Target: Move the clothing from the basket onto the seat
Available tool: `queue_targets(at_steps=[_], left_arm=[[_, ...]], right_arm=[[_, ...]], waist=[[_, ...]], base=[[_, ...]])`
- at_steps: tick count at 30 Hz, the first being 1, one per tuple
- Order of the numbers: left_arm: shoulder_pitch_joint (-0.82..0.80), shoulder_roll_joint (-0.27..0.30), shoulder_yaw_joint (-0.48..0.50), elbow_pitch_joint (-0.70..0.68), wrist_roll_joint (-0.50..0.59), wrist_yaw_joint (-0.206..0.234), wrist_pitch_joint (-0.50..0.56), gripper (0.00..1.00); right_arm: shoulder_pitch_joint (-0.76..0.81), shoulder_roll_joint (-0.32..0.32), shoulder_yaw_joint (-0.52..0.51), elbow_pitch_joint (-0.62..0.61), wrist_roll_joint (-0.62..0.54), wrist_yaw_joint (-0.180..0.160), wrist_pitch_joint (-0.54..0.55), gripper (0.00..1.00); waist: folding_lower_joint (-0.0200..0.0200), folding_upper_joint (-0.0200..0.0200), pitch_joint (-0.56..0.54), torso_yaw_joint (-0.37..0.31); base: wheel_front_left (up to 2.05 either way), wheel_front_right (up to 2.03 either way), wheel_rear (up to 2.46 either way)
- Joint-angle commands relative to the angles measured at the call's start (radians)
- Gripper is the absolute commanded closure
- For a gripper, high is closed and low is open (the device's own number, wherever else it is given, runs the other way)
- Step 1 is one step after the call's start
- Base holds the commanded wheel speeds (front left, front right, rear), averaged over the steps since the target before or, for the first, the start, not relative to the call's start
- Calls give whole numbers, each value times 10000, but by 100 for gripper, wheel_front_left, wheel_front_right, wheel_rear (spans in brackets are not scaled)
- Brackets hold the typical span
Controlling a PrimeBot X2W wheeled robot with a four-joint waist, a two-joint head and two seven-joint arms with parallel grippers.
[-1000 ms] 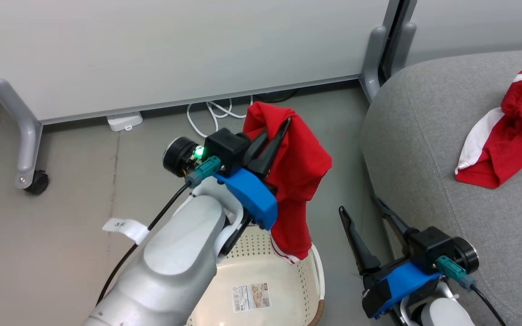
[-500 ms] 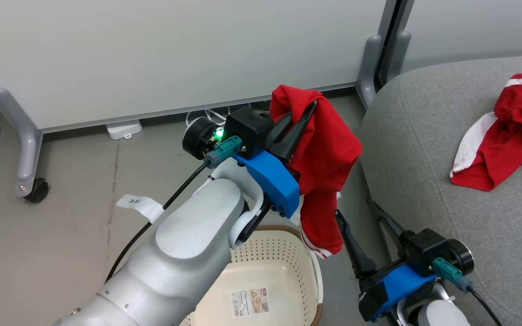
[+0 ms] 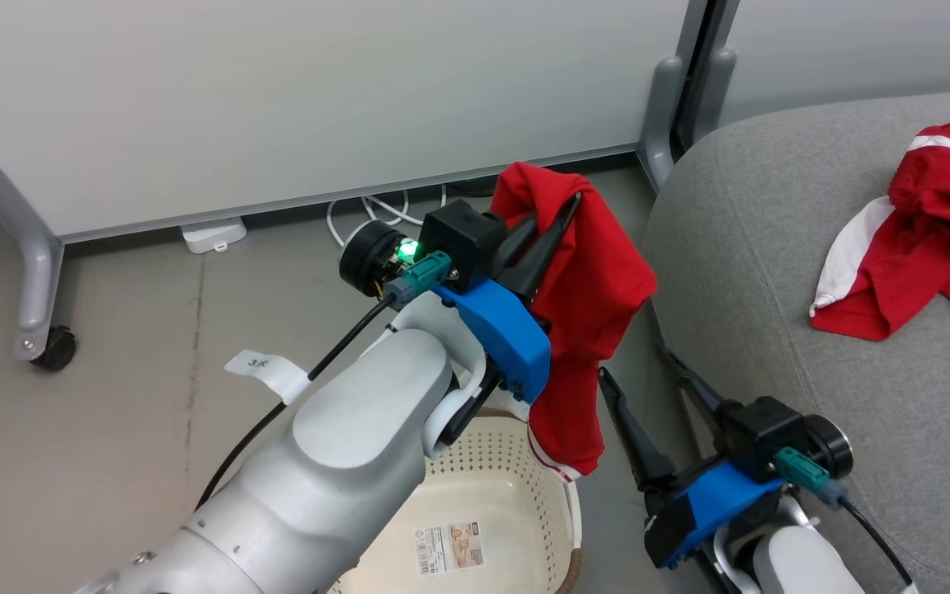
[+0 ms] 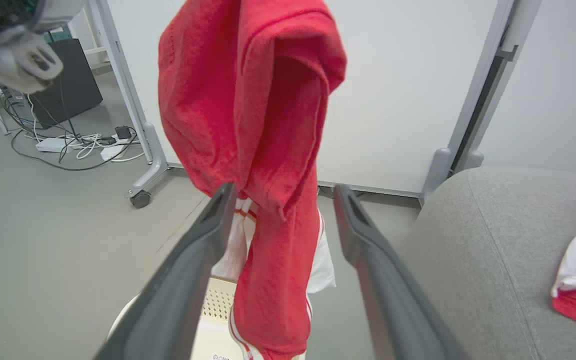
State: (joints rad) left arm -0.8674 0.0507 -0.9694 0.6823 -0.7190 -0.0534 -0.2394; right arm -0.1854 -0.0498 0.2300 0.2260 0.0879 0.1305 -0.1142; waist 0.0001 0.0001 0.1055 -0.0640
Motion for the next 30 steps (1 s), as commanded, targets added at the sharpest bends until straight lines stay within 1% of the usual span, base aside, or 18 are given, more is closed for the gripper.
queue_targets(at_steps=[1, 11, 18, 30], left_arm=[[-208, -3, -74, 27, -83, 16, -69, 100], [-314, -2, -544, 109, -382, 101, -171, 100], [-383, -1, -871, 71, -637, 126, -209, 100], [-415, -2, -1350, -20, -1008, 208, -244, 100]], right_arm=[[-245, -12, 52, 84, 22, 5, 128, 0], [-1517, -12, 82, 726, 308, 5, 953, 0], [-2349, -12, 428, 1421, 481, 5, 1230, 0], [-3533, -12, 1251, 3260, 1322, 5, 672, 0]], waist=[[-1, -1, 21, -14], [-1, -1, 124, 65], [-1, -1, 131, 173], [-1, -1, 102, 322]], base=[[0, 0, 0], [0, 0, 0], [0, 0, 0], [0, 0, 0]])
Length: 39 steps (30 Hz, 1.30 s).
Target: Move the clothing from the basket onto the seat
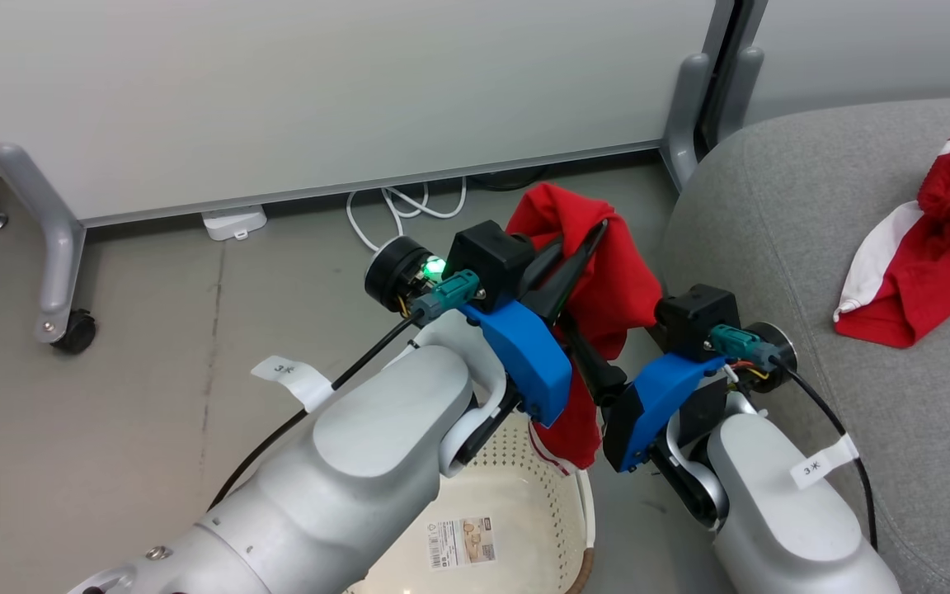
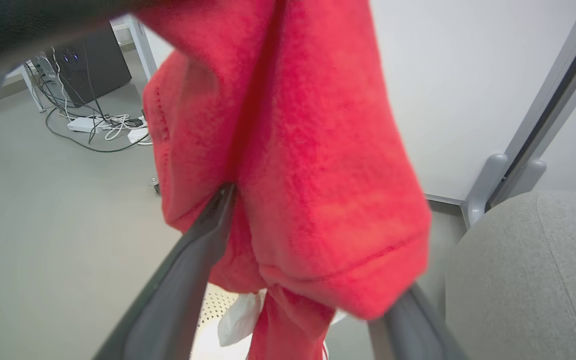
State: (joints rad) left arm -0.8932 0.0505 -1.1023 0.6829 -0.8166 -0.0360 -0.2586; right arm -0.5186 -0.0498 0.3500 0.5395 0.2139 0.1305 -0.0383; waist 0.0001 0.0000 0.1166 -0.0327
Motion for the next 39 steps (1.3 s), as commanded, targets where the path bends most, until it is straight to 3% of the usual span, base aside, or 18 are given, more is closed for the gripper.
queue_targets(at_steps=[1, 2, 3, 4, 26, 27, 29, 30, 31, 39], left_arm=[[-157, -2, -52, -25, -76, 47, -57, 100], [-159, -1, -83, -26, -103, 57, -59, 100], [-157, -1, -115, -24, -114, 56, -63, 100], [-156, -1, -140, -18, -146, 62, -67, 100], [-146, -1, -163, 225, -319, 159, -88, 100], [-138, -1, -140, 223, -288, 167, -88, 87], [-87, -1, -92, 205, -228, 181, -88, 13], [-45, -1, -57, 205, -171, 167, -88, 13], [11, -1, -14, 209, -148, 178, -81, 0], [549, 108, 475, 194, 94, -84, -80, 0]], right_arm=[[-268, -12, 121, 274, 115, 5, -129, 25], [-340, -12, 168, 406, 167, 5, -191, 54], [-407, -12, 210, 524, 167, 5, -272, 67], [-466, -12, 234, 634, 160, 5, -359, 100], [-813, -12, 465, 1536, 367, 5, -1078, 100], [-820, -12, 460, 1539, 372, 3, -1090, 100], [-825, -12, 433, 1550, 370, 5, -1123, 100], [-823, -12, 419, 1557, 370, 5, -1129, 100], [-823, -12, 408, 1564, 368, 5, -1135, 100], [-831, -12, 231, 1563, 266, 5, -1230, 100]], waist=[[-1, 0, -14, 17], [-1, 0, -20, 22], [-1, 0, -30, 29], [-1, 0, -40, 33], [-1, 0, -225, -45], [-1, 0, -222, -48], [-1, 0, -222, -54], [-1, 0, -223, -59], [-1, 0, -227, -63], [-1, 0, -249, -66]], base=[[0, 0, 0], [0, 0, 0], [0, 0, 0], [0, 0, 0], [0, 0, 0], [0, 0, 0], [0, 0, 0], [0, 0, 0], [0, 0, 0], [0, 0, 0]])
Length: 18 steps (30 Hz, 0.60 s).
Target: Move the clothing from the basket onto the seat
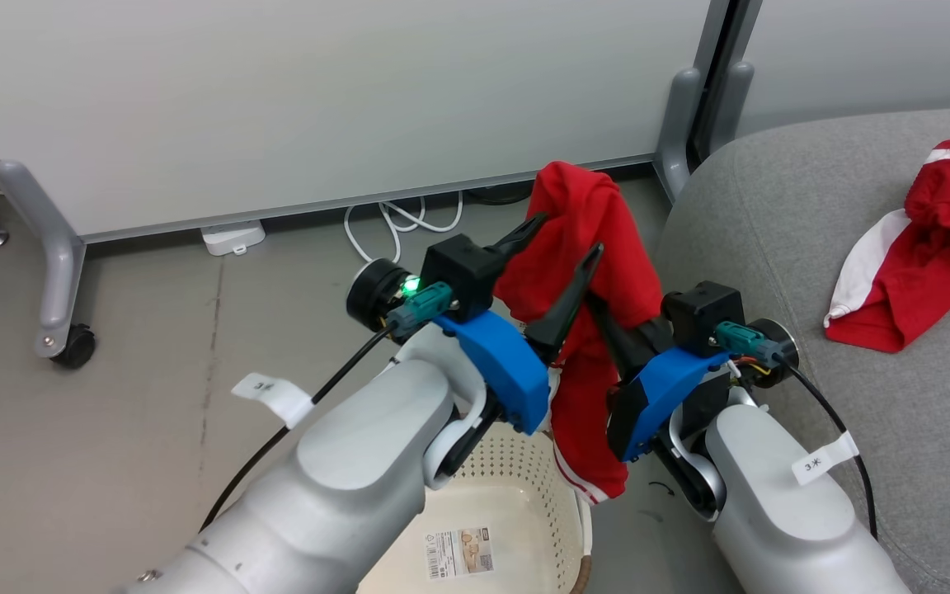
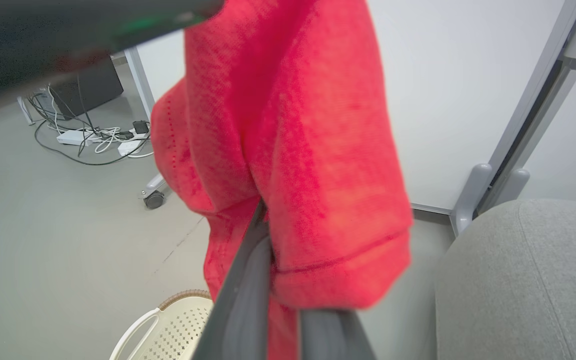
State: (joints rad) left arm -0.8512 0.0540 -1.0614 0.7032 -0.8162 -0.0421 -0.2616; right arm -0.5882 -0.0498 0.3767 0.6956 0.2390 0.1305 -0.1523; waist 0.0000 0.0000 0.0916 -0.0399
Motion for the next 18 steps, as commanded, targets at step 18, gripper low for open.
queue_targets(at_steps=[18], left_arm=[[3778, 1568, 3676, -3314, 2618, -197, -49, 0]], right_arm=[[177, -12, -549, -715, -393, 5, -25, 100]], waist=[[0, 0, 130, -198]], base=[[0, 0, 0]])
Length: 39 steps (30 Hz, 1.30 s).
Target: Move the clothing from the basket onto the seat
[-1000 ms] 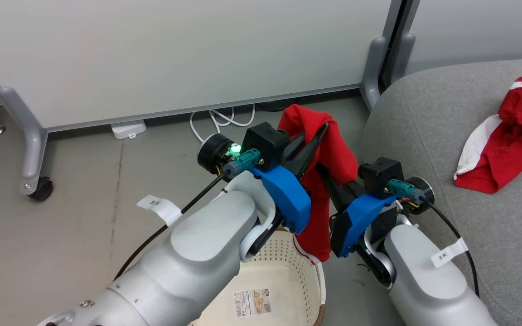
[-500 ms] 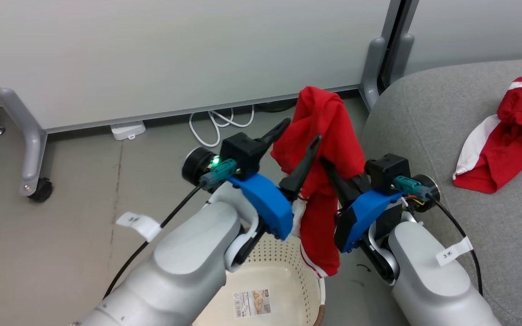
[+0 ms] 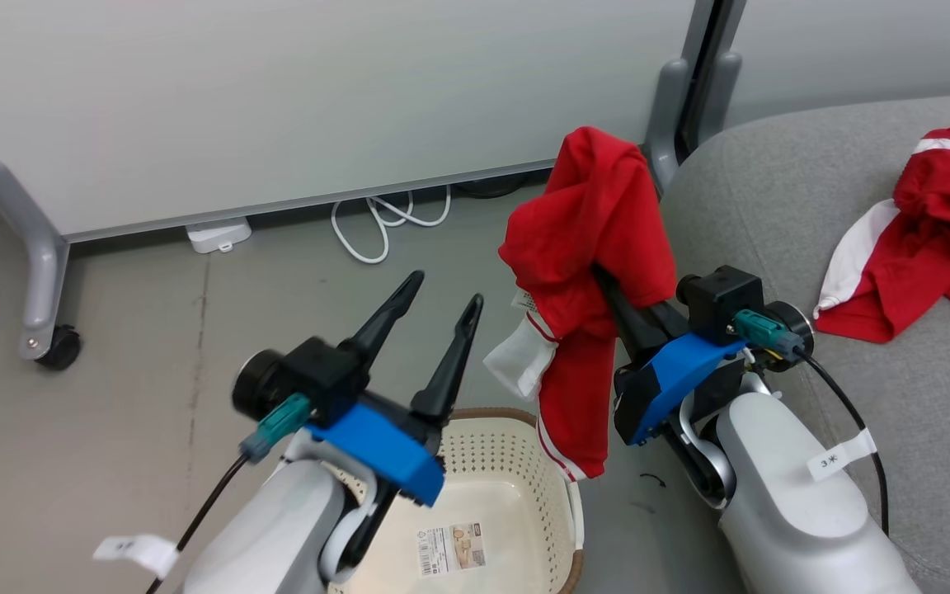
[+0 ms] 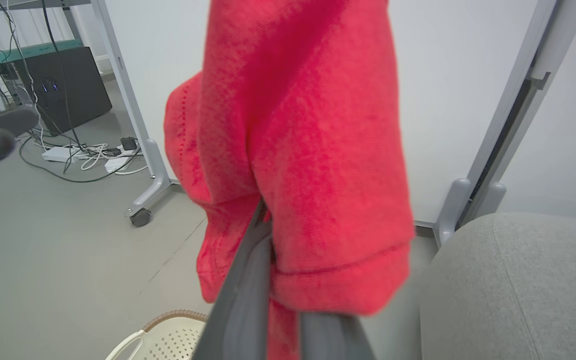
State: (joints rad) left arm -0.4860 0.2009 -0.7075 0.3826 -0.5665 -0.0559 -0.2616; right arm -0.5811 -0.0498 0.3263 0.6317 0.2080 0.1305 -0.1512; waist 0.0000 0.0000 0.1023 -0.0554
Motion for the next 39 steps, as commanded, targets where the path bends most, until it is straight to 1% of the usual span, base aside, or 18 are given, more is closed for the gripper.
queue_targets(at_steps=[1, 4, 5, 7, 13, 18, 23, 28, 35, 39], left_arm=[[368, 147, 379, -317, 292, -81, -50, 0], [1113, 242, 1055, -854, 767, -192, -49, 0], [1599, 312, 1499, -1137, 1046, -227, -49, 0], [2117, 322, 1925, -1370, 1314, -236, -51, 0], [3490, 85, 3176, -1928, 1852, -343, -49, 0], [4102, -181, 3813, -2259, 2266, -528, -51, 0], [4078, -367, 4008, -2294, 2631, -670, -51, 0], [4066, -425, 4134, -2263, 2805, -741, -51, 0], [4101, -337, 4286, -2284, 2939, -744, -51, 0], [3978, -242, 4206, -2306, 2938, -745, -49, 0]], right_arm=[[142, -12, -70, -169, -99, 5, -6, 100], [286, -12, -185, -429, -193, 3, 82, 100], [365, -12, -232, -598, -211, 5, 127, 100], [462, -10, -317, -727, -275, 5, 173, 100], [735, -10, -482, -1156, -365, 5, 328, 100], [934, -10, -575, -1499, -431, 5, 414, 100], [1166, -10, -717, -1832, -544, 5, 463, 100], [1390, -9, -739, -2077, -517, 5, 507, 100], [1588, -7, -713, -2327, -301, 5, 492, 100], [1674, -9, -699, -2398, -220, 5, 453, 100]], waist=[[0, 0, 41, -89], [0, 0, 77, -226], [0, 0, 90, -360], [0, 0, 94, -501], [0, 0, 127, -984], [0, 0, 198, -1452], [0, 0, 294, -2006], [0, 0, 350, -2643], [0, 0, 470, -3596], [0, 0, 548, -4060]], base=[[0, 0, 0], [0, 0, 0], [0, 0, 0], [0, 0, 0], [0, 0, 0], [0, 0, 0], [0, 0, 0], [0, 0, 0], [0, 0, 0], [0, 0, 0]])
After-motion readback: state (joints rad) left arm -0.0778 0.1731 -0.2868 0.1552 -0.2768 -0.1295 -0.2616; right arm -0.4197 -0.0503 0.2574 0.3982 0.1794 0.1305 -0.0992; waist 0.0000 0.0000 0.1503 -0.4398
